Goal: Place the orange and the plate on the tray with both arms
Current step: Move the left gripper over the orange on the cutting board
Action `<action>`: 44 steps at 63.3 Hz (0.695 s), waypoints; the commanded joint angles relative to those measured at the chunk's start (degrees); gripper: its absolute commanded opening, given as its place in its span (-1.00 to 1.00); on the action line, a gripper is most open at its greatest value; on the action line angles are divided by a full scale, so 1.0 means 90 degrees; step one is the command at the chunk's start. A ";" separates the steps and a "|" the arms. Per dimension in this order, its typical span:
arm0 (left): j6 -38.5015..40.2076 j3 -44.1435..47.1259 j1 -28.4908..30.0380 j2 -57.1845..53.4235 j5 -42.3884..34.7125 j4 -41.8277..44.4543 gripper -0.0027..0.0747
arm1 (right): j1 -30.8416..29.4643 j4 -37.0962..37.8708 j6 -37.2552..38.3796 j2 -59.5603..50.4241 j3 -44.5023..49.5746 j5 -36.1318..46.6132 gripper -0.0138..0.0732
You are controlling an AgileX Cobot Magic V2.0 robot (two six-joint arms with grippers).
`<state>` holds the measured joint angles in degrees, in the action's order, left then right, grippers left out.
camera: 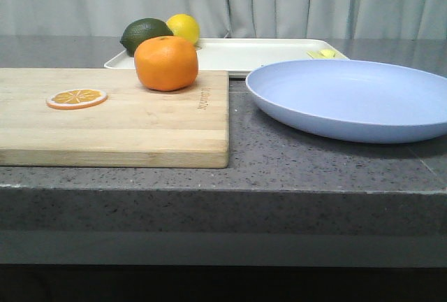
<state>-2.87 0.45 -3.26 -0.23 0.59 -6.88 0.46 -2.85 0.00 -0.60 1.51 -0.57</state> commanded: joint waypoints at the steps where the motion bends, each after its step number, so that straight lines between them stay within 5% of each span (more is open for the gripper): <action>1: 0.0021 0.0171 0.0020 -0.0115 -0.0469 -0.0043 -0.98 | -0.0005 0.0075 -0.0048 -0.0115 -0.0154 0.0535 -0.95; 44: 0.0021 0.0114 0.0020 -0.0115 -0.0704 -0.0043 -0.98 | -0.0005 0.0075 -0.0048 -0.0115 -0.0154 0.0907 -0.95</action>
<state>-2.87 0.45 -3.26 -0.23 -0.45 -6.88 0.46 -2.85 0.00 -0.60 1.51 1.27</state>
